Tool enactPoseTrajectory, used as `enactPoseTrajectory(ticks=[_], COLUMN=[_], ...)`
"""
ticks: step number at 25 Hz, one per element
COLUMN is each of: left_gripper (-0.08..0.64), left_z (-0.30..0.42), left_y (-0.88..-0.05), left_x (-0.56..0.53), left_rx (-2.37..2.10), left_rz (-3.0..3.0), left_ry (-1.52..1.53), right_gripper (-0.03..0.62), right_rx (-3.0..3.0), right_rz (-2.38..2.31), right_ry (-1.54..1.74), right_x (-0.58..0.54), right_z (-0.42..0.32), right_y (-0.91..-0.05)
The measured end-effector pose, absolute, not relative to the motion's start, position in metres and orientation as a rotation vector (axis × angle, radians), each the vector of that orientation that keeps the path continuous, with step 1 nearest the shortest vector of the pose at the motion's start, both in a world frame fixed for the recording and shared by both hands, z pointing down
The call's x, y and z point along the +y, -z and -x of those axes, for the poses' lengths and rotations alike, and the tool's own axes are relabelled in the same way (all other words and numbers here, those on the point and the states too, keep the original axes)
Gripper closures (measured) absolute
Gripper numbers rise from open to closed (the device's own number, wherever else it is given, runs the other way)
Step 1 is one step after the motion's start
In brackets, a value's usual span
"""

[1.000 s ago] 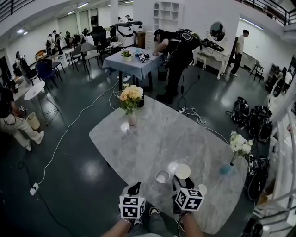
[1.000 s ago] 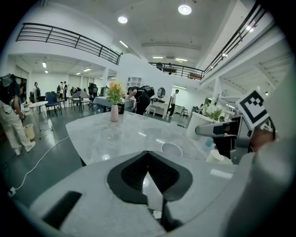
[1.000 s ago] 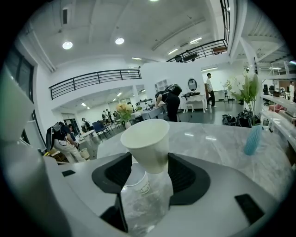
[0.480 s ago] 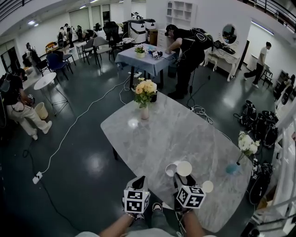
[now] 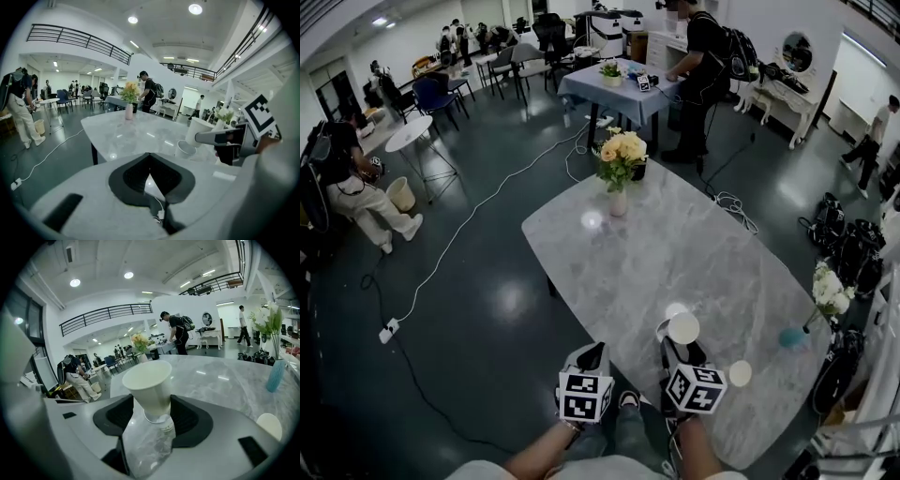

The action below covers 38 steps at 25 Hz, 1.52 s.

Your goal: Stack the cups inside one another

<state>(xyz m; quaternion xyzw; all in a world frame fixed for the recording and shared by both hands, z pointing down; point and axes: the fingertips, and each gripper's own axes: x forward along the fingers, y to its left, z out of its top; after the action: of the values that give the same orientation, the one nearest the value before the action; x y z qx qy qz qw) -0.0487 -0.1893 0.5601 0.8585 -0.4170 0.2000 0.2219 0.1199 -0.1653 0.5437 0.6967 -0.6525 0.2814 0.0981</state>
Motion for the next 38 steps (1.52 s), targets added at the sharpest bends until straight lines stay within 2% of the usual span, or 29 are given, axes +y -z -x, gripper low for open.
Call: enactPoseTrajectory(ticks=[38], left_gripper=[0.563], left_z=[0.028], left_y=[-0.574], left_x=[-0.185], left_rx=[-1.123], left_rz=[-2.339], left_ry=[-0.596], right_gripper=[0.351], right_rx=[-1.905], right_rz=[-1.984], right_ry=[-0.862], right_x=[-0.161], right_z=[-0.122], right_y=[-0.561])
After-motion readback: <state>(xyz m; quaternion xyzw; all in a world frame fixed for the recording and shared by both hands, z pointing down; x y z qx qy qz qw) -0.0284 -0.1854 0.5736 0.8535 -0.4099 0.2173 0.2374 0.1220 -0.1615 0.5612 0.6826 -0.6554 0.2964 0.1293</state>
